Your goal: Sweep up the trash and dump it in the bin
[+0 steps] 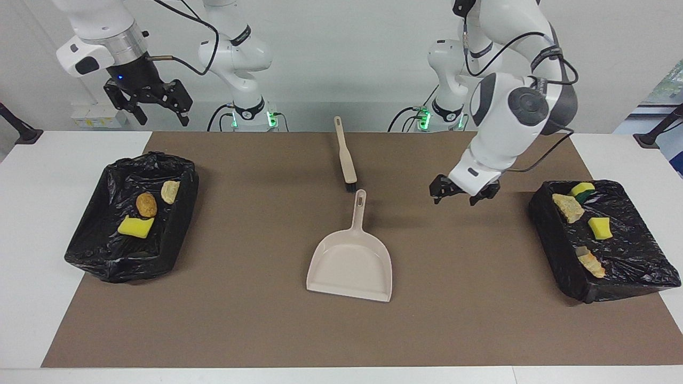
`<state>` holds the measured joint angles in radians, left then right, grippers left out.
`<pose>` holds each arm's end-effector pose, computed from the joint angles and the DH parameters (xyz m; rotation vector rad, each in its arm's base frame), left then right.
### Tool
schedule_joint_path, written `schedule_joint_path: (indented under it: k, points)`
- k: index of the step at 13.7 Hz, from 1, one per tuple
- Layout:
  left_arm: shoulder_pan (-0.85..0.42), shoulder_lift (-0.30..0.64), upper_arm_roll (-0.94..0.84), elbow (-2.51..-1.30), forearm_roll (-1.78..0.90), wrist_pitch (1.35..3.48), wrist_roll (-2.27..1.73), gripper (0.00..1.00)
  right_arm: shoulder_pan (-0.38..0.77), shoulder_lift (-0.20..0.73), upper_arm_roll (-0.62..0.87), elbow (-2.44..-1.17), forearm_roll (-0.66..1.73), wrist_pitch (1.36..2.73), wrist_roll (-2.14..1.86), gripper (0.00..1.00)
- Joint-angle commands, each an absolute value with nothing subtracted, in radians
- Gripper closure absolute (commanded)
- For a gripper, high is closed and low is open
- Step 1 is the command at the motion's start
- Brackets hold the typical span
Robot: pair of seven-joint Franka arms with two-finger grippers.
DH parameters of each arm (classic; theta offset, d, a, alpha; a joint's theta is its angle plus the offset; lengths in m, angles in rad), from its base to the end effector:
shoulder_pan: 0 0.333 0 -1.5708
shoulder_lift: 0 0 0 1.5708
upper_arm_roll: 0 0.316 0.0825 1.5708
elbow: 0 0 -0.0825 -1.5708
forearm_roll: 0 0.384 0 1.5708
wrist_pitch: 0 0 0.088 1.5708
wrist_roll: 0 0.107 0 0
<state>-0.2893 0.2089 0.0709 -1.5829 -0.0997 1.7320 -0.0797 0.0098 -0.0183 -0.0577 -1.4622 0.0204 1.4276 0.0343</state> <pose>0.6029 -0.1468 0.5099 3.0606 -0.1852 -0.1087 0.5329 -0.0235 0.6725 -3.1176 0.1239 0.0252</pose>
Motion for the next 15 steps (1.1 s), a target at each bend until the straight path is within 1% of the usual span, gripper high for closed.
schedule_joint_path:
  k: [1,3,5,6,9,11,14,15]
  points:
    - [-0.201,0.066,0.063,-1.689,-0.084,1.707,0.068,0.0,0.009,-0.032,-0.058,-1.471,0.038,1.416,0.051,0.0]
    - [-0.157,0.009,0.063,-1.698,-0.077,1.665,0.141,0.0,0.009,-0.032,-0.06,-1.471,0.038,1.416,0.051,0.0]
    - [-0.158,-0.037,0.061,-1.697,0.039,1.596,0.147,0.0,0.009,-0.032,-0.058,-1.471,0.038,1.416,0.051,0.0]
    - [-0.156,-0.055,0.061,-1.692,0.043,1.585,0.156,0.0,0.009,-0.032,-0.058,-1.471,0.038,1.417,0.051,0.0]
    - [-0.156,-0.069,0.066,-1.643,0.041,1.575,0.163,0.0,0.009,-0.032,-0.06,-1.471,0.038,1.416,0.051,0.0]
    - [-0.156,-0.052,0.069,-1.57,0.028,1.516,0.167,0.0,0.009,-0.032,-0.058,-1.471,0.038,1.416,0.051,0.0]
    - [-0.153,-0.032,0.074,-1.525,-0.005,1.447,0.172,0.0,0.009,-0.032,-0.058,-1.471,0.038,1.416,0.051,0.0]
    - [-0.153,-0.011,0.074,-1.493,-0.005,1.421,0.172,0.0,0.009,-0.032,-0.058,-1.471,0.038,1.416,0.051,0.0]
